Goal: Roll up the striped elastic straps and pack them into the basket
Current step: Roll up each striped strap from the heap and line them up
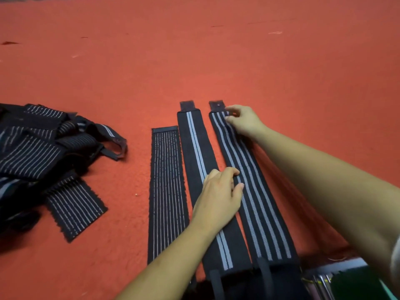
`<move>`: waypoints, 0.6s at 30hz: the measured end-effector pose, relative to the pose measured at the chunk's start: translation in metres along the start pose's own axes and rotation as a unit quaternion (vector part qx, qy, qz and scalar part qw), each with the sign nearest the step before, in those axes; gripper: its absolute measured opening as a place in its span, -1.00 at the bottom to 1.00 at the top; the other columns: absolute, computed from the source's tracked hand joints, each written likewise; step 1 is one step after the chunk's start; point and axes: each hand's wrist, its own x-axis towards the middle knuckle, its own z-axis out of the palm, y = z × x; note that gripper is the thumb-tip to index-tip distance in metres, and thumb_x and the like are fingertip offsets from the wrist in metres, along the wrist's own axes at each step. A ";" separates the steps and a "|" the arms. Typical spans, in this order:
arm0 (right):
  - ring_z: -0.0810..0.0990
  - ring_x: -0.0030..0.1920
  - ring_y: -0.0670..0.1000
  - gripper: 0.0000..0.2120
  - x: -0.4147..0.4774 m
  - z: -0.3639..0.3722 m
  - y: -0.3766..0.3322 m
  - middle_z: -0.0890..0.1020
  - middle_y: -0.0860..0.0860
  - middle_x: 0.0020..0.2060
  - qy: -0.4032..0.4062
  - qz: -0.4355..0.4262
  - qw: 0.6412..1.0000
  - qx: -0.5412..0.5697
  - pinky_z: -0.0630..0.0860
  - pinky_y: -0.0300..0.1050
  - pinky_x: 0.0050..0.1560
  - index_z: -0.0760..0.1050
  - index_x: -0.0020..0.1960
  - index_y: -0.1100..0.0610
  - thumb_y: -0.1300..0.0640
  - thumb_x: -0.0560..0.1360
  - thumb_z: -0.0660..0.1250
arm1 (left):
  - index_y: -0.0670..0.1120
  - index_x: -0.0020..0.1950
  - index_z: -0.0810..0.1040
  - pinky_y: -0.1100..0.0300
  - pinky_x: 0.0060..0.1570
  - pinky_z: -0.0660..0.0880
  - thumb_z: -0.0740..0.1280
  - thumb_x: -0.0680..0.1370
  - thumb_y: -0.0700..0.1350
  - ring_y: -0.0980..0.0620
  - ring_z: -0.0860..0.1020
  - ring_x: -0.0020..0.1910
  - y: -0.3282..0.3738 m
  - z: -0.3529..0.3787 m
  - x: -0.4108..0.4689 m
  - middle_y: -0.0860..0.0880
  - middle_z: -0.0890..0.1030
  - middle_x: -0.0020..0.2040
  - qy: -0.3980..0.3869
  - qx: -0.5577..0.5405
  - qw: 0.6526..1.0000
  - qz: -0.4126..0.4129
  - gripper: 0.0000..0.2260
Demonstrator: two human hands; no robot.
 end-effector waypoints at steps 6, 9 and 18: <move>0.34 0.50 0.05 -0.61 -0.096 0.002 0.021 0.40 0.08 0.49 -0.043 -0.067 0.980 -0.181 0.23 -0.07 0.49 0.45 0.43 0.16 0.11 0.63 0.26 | 0.04 0.12 0.59 0.22 0.15 0.17 0.37 0.58 0.05 0.16 0.42 -0.01 -0.001 -0.005 0.001 0.17 0.52 -0.22 0.022 -0.008 1.000 -0.007 -0.84; 0.21 0.56 0.04 -0.58 -0.131 0.006 0.031 0.32 0.10 0.53 -0.039 -0.098 0.971 -0.215 0.11 0.05 0.56 0.40 0.47 0.16 0.09 0.64 0.23 | 0.03 0.05 0.61 0.13 0.19 0.26 0.43 0.53 0.06 0.10 0.41 0.03 0.000 -0.005 -0.001 0.16 0.49 -0.18 0.003 0.027 1.000 0.006 -0.84; 0.26 0.53 0.08 -0.57 -0.160 0.007 0.013 0.32 0.10 0.53 -0.037 -0.082 0.939 -0.333 0.17 0.08 0.53 0.37 0.47 0.15 0.09 0.63 0.13 | -0.06 -0.04 0.54 0.35 -0.02 0.40 0.35 0.57 -0.16 0.18 0.48 -0.10 0.001 -0.047 -0.015 0.04 0.48 -0.05 0.018 -0.067 0.997 -0.018 -0.99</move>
